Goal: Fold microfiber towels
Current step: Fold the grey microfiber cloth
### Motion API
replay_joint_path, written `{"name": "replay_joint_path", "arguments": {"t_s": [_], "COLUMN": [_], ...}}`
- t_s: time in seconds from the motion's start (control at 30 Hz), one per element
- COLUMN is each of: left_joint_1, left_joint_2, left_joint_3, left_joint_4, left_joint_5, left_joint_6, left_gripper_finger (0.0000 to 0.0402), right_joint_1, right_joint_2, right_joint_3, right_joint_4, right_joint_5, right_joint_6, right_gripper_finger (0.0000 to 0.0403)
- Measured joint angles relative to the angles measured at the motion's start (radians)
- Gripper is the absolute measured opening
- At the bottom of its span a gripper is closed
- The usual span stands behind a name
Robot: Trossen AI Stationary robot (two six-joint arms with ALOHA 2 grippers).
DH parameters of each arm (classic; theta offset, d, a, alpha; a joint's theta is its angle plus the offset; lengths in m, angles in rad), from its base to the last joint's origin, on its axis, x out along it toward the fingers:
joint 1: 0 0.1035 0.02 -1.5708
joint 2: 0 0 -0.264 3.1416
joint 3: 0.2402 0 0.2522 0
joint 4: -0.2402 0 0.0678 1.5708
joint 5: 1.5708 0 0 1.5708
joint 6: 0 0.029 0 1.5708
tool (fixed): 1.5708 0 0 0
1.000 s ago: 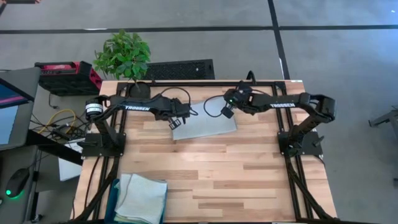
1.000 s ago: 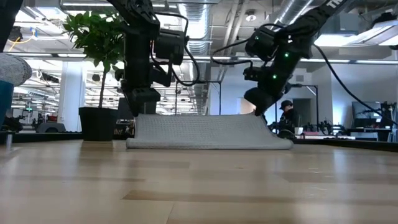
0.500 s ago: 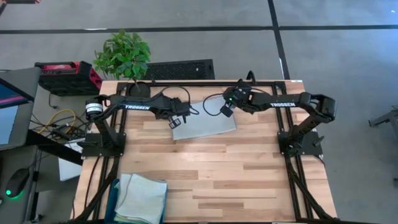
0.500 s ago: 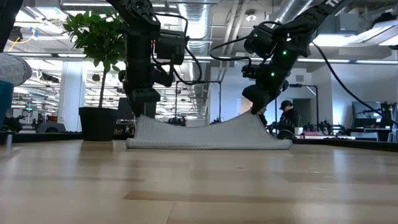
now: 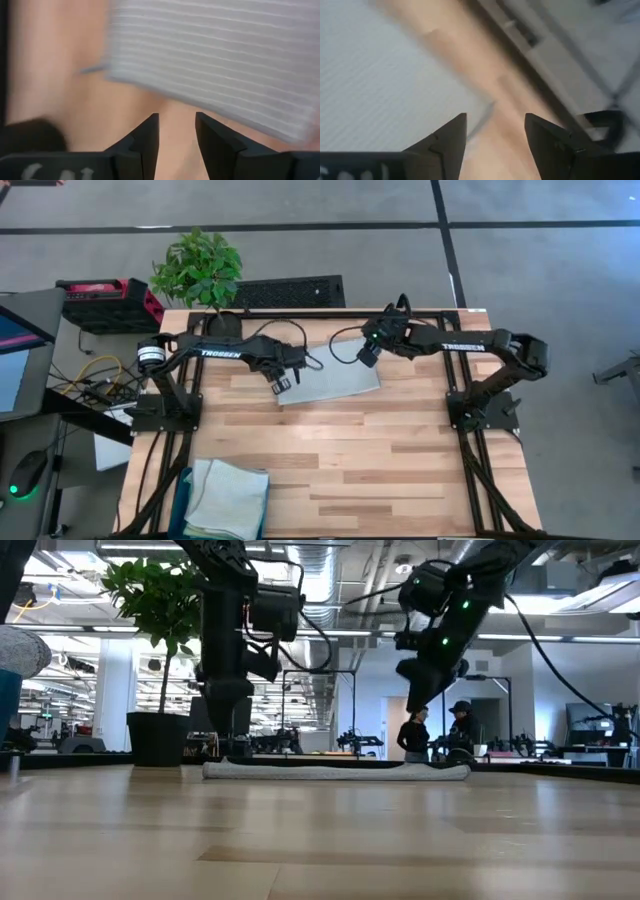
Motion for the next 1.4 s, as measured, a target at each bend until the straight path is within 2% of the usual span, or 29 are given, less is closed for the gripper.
{"name": "replay_joint_path", "arguments": {"t_s": [0.07,0.13,0.23,0.4,0.63,0.9,1.23,1.4], "left_joint_1": [-0.039,-0.081,-0.139,-0.216,-0.282,-0.301,-0.301,-0.301], "left_joint_2": [0.0,0.0,0.0,0.0,-0.013,-0.06,-0.13,-0.16], "left_joint_3": [0.0,0.0,0.0,0.0,0.0,0.001,0.001,0.001], "left_joint_4": [0.002,0.008,0.019,0.019,0.015,0.016,0.015,0.015], "left_joint_5": [0.046,0.043,0.012,-0.021,-0.043,-0.046,-0.058,-0.066], "left_joint_6": [0.041,0.053,0.053,0.005,-0.023,-0.059,-0.077,-0.078], "left_gripper_finger": [0.0121,0.0121,0.0121,0.0121,0.0121,0.0121,0.0121,0.0121], "right_joint_1": [0.006,0.016,0.048,0.146,0.231,0.221,0.219,0.228], "right_joint_2": [-0.022,-0.034,-0.033,-0.032,-0.032,0.008,0.129,0.142], "right_joint_3": [0.004,0.004,-0.002,-0.06,-0.148,-0.213,-0.205,-0.204], "right_joint_4": [-0.076,-0.144,-0.214,-0.222,-0.077,0.007,0.03,0.033], "right_joint_5": [-0.134,-0.252,-0.33,-0.337,-0.331,-0.22,-0.186,-0.166], "right_joint_6": [-0.016,-0.043,-0.091,-0.273,-0.378,-0.383,-0.38,-0.375], "right_gripper_finger": [0.0224,0.0222,0.0217,0.0212,0.021,0.021,0.021,0.0209]}}
